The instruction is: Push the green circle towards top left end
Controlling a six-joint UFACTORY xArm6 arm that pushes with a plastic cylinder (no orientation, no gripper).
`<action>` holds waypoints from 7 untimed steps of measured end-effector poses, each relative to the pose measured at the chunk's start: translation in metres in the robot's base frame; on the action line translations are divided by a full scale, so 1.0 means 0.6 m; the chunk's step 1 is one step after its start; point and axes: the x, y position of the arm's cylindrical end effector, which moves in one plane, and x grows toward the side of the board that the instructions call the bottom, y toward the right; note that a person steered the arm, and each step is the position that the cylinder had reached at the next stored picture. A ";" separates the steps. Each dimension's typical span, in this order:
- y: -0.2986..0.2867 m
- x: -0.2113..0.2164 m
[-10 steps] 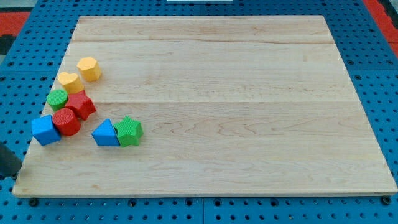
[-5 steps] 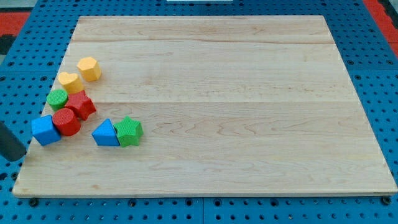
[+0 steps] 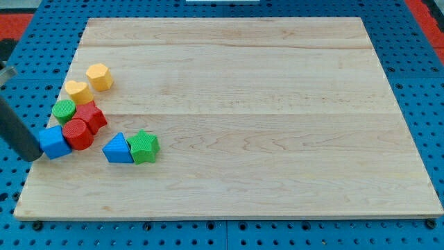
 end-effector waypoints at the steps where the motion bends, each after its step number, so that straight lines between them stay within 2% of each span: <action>1: 0.019 -0.013; 3: -0.011 -0.040; 4: -0.003 -0.094; 5: 0.093 -0.118; 6: 0.195 -0.173; 7: 0.251 -0.240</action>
